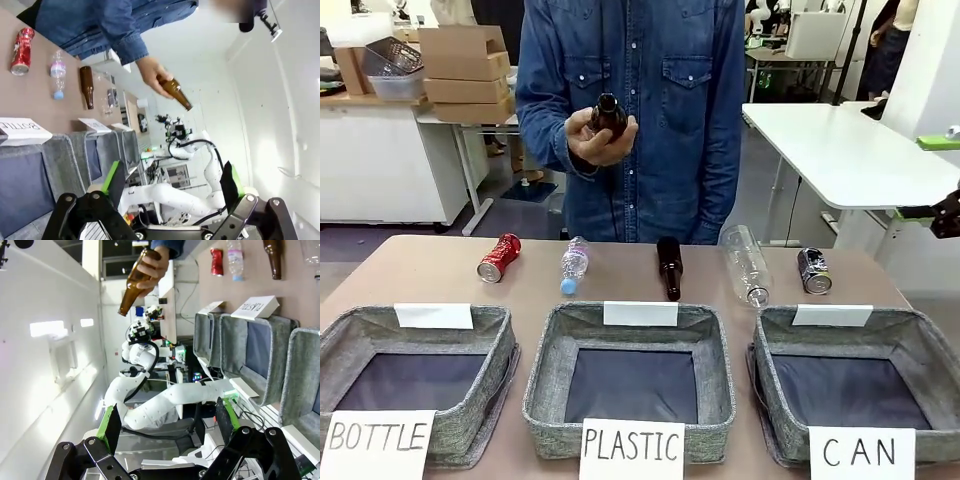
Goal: Sort the can waste into the basket.
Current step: Pick up the can waste from the table and place it in the right Fabric basket.
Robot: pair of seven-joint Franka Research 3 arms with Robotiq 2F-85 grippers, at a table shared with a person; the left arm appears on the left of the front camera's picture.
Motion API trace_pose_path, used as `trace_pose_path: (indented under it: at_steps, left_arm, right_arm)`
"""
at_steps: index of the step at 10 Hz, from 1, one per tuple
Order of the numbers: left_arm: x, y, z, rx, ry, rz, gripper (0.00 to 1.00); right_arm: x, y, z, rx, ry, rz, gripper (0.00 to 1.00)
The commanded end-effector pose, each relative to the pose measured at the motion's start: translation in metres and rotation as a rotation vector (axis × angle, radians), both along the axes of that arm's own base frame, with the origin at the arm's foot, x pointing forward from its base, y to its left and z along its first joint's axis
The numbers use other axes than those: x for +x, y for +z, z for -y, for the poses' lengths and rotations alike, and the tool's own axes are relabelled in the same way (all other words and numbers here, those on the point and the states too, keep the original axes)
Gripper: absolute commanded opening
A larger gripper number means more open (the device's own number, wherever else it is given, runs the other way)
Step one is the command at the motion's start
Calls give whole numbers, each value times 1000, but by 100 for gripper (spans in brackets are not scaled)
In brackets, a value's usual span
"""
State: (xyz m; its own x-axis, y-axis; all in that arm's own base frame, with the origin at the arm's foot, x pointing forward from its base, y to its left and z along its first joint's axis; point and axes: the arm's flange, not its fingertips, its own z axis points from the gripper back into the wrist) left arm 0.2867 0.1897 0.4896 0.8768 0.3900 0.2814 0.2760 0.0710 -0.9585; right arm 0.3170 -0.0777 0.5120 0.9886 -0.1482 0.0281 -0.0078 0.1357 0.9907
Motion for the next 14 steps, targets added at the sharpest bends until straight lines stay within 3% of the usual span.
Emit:
trace_pose_path:
  at_steps: [1, 2, 4, 6, 7, 9, 11, 14]
  left_arm:
    - [28, 2, 28, 51, -79, -17, 100]
    - [37, 5, 33, 53, -97, -21, 100]
    - [24, 12, 9, -8, -80, 32, 100]
    - [3, 7, -22, -147, -152, 154, 100]
    - [-15, -4, -41, -255, -168, 266, 100]
    - [-46, -27, -61, -378, -89, 365, 100]
    - [-64, -37, -65, -403, -31, 386, 100]
    - [-60, -37, -69, -381, -48, 361, 100]
  right_arm:
    - [4, 3, -1, 16, 4, 28, 100]
    - [4, 3, -1, 16, 4, 28, 100]
    - [4, 3, -1, 16, 4, 28, 100]
    - [4, 3, -1, 16, 4, 28, 100]
    - [4, 3, -1, 16, 4, 28, 100]
    - [4, 3, -1, 16, 4, 28, 100]
    - [4, 3, -1, 16, 4, 28, 100]
    - [4, 3, -1, 16, 4, 28, 100]
